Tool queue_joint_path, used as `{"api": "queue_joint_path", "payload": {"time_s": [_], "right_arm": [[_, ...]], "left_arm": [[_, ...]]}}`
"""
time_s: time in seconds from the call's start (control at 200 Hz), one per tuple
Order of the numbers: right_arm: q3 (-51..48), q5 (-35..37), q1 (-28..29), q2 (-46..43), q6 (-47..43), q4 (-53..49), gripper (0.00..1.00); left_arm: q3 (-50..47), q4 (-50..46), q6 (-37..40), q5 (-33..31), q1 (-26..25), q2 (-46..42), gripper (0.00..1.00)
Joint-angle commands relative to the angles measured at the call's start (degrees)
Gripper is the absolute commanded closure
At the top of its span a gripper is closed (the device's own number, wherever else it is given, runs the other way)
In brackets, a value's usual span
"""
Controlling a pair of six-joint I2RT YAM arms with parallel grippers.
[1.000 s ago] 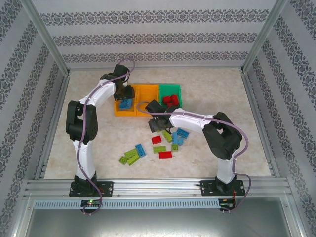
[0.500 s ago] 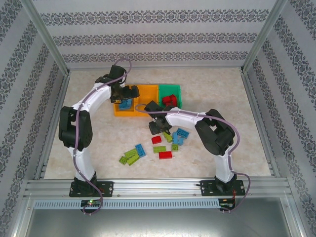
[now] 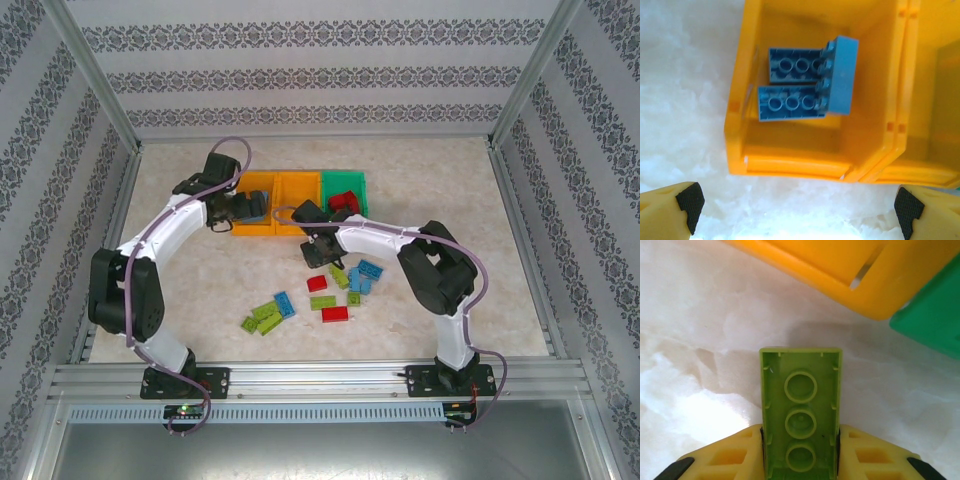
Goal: Sort the legos into containers by color
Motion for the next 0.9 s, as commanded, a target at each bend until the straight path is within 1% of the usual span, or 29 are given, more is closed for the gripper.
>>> {"api": "queue_joint_path", "payload": {"time_s": [0.0, 0.13, 0.285, 0.415, 0.525, 0.619, 0.799, 0.894], "right_arm": [[2.3, -1.5, 0.0, -4.8, 0.7, 2.1, 0.77], [5.6, -5.1, -0.8, -4.6, 1.3, 3.4, 0.76], [9.7, -8.4, -3.1, -1.6, 4.0, 6.0, 0.76], [16.0, -7.2, -5.1, 3.3, 5.4, 4.7, 0.74], [22.1, -5.5, -6.3, 8.0, 6.3, 2.2, 0.73], [26.0, -5.1, -7.4, 11.5, 7.7, 0.4, 0.71], [29.0, -5.1, -8.5, 14.5, 8.9, -0.5, 0.69], [29.9, -5.1, -8.6, 15.2, 8.6, -1.1, 0.66]], "left_arm": [[-3.6, 2.3, 1.6, -0.6, 0.5, -3.7, 0.0], [-8.2, 3.3, 1.6, -0.1, 0.5, -5.5, 0.0], [-12.1, 3.8, 1.2, 1.9, 0.3, -7.7, 0.0], [-15.0, 3.3, 0.5, 1.2, -0.6, -9.9, 0.0], [-16.9, 2.4, 1.0, -0.7, -2.4, -11.5, 0.0], [-19.0, 2.0, 1.2, -0.8, -3.6, -13.1, 0.0], [-22.5, 2.2, 1.4, -1.1, -6.0, -15.9, 0.02], [-23.8, 2.5, 1.7, -1.1, -7.2, -16.9, 0.04]]}}
